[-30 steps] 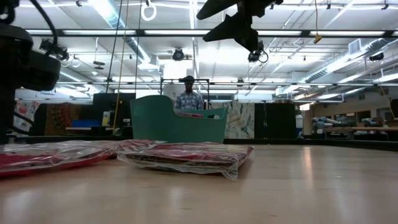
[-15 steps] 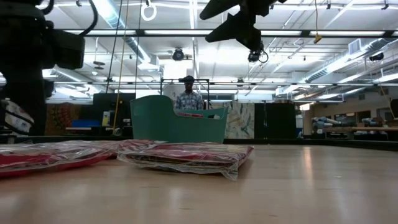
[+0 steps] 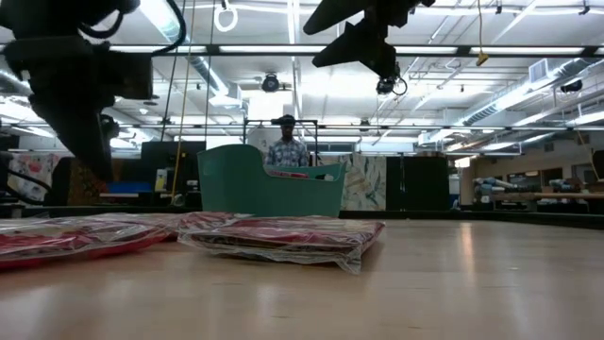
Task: Sort popcorn bags into baskets
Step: Put the red popcorn bag into the blue bin
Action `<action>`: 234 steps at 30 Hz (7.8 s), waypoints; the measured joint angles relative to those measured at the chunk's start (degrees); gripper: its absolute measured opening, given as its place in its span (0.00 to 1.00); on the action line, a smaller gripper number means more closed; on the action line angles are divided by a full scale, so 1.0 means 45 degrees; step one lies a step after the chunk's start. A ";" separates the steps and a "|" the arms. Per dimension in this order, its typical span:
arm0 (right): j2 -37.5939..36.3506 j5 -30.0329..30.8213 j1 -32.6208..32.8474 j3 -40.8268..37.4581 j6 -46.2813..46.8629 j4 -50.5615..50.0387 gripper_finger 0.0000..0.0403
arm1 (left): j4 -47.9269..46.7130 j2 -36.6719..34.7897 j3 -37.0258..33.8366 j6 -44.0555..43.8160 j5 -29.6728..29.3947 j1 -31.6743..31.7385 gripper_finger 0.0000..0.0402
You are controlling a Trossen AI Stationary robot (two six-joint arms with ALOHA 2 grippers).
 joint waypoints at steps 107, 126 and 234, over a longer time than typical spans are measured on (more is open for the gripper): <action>0.2472 0.2302 -0.0520 0.4590 -0.5803 -0.4211 0.49 | 0.1266 0.0194 0.0747 -0.2390 0.4111 0.3653 0.00; 0.3108 -0.2361 -0.2106 0.4546 -0.4293 -0.2838 0.67 | 0.2273 -0.0172 0.3079 0.3035 0.1909 0.2948 0.00; 0.4011 0.2657 -0.7244 0.4558 1.3390 0.0190 0.09 | 0.8734 -0.2277 0.3084 0.4262 -0.0496 0.4575 0.42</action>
